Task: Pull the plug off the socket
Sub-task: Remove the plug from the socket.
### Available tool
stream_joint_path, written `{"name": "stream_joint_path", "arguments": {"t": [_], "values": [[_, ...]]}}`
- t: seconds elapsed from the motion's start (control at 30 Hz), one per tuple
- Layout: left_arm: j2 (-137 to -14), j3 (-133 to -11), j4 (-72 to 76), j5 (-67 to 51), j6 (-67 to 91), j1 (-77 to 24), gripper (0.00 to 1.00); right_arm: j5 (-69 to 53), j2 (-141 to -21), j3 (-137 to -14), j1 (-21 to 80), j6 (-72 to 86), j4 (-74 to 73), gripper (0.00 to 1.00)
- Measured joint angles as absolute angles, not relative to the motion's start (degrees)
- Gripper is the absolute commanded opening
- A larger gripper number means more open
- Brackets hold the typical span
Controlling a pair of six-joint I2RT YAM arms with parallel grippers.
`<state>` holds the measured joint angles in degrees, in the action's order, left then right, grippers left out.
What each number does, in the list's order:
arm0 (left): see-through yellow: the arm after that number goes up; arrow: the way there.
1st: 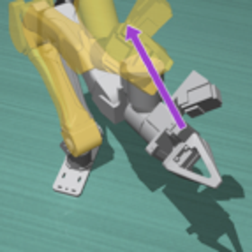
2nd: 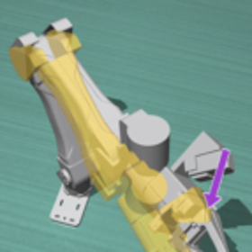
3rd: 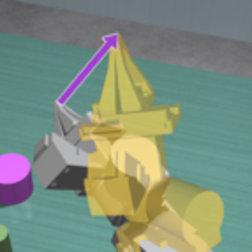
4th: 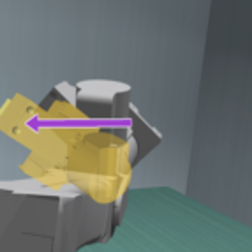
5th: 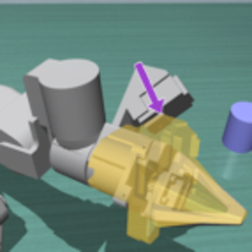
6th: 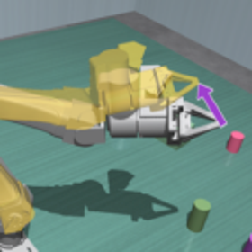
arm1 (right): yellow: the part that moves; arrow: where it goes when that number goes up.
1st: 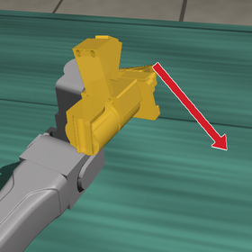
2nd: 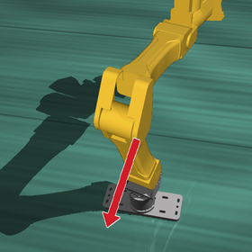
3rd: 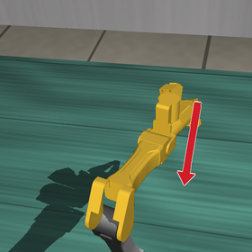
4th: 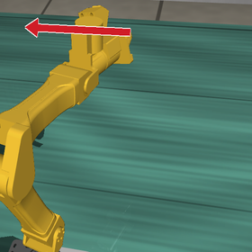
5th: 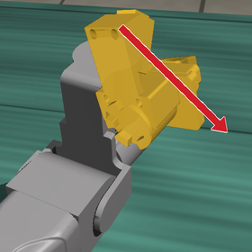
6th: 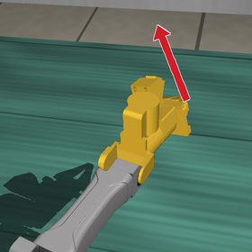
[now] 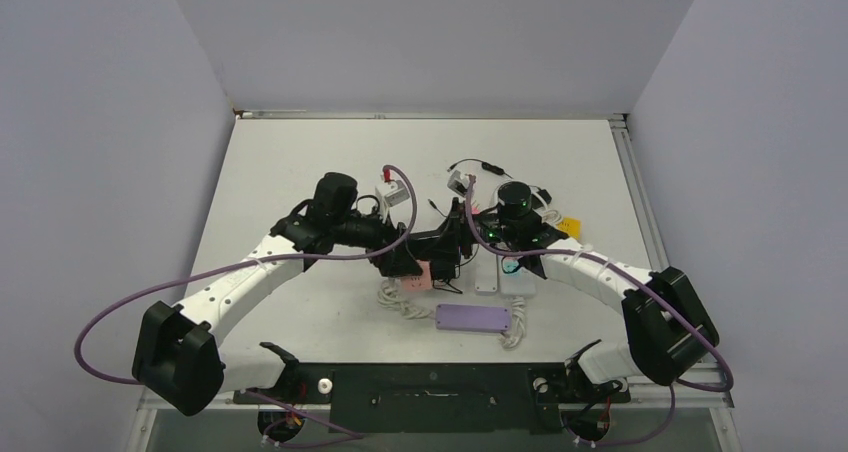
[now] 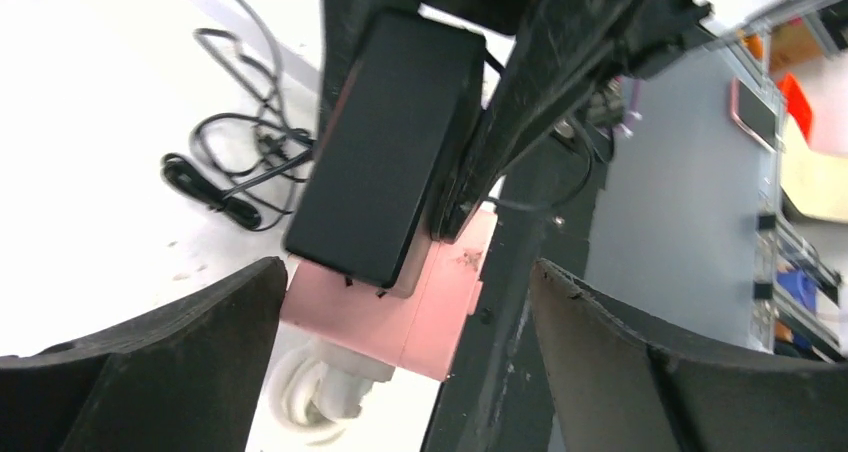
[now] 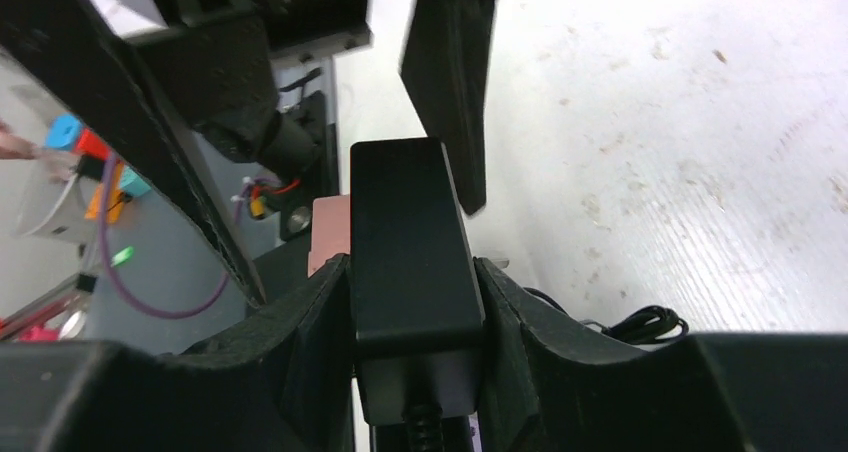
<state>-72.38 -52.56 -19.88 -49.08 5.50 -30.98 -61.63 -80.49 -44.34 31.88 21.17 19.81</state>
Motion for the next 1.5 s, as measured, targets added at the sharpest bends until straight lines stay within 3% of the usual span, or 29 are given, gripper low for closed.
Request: {"name": "stream_joint_path", "arguments": {"t": [0.13,0.27,0.47,0.73,1.0,1.5], "values": [[-71.2,-52.6,-17.9,-43.3,8.0,-29.5,1.00,-52.4,-80.4,-40.6,33.3,21.3,22.5,0.05],[-67.0,-51.8,-12.5,-39.2,12.8,-25.6,0.96,-40.0,-80.4,-37.8,35.5,20.1,25.8,0.05],[-67.3,-48.9,-2.3,-37.8,22.8,-19.6,1.00,-19.1,-80.6,-34.3,44.2,16.8,32.3,0.05],[-80.7,-48.8,-0.2,-38.4,33.9,-18.1,0.80,6.2,-83.5,-29.0,54.0,15.6,43.4,0.05],[-87.5,-48.0,-0.4,-39.2,39.8,-17.9,0.65,23.1,-86.3,-26.8,61.2,16.6,48.9,0.05],[-91.3,-46.6,-1.6,-40.5,41.6,-21.3,0.57,32.6,-89.2,-27.3,62.9,24.5,49.1,0.05]]}}
